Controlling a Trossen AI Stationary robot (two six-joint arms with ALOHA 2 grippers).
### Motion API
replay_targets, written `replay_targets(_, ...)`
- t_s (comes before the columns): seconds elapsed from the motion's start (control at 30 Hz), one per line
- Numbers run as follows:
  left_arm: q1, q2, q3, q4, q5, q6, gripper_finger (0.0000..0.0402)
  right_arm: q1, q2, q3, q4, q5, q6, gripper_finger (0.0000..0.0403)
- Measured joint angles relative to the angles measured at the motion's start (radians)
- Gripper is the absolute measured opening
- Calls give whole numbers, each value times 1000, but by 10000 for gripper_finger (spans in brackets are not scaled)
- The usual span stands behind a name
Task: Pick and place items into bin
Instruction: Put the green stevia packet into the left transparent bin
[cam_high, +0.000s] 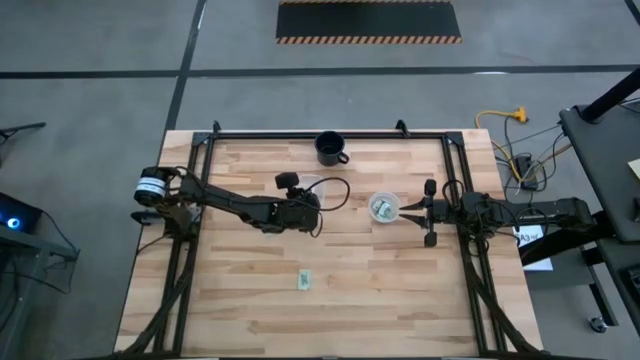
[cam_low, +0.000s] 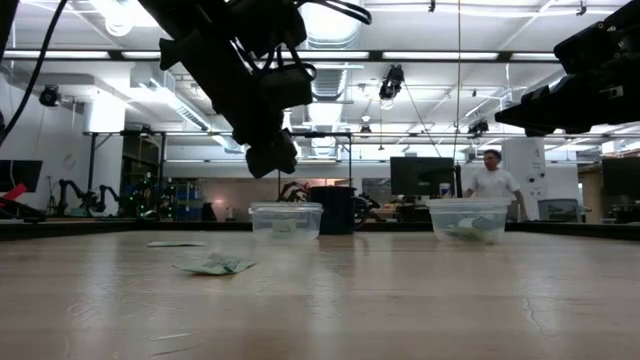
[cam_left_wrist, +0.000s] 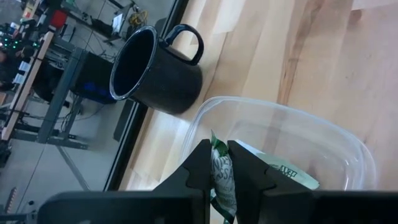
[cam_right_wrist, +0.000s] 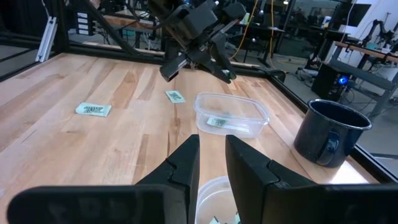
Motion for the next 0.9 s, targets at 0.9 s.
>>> replay_targets(0.9, 0, 0, 0, 0, 13, -1, 77, 0, 0, 0, 0, 0, 0, 68)
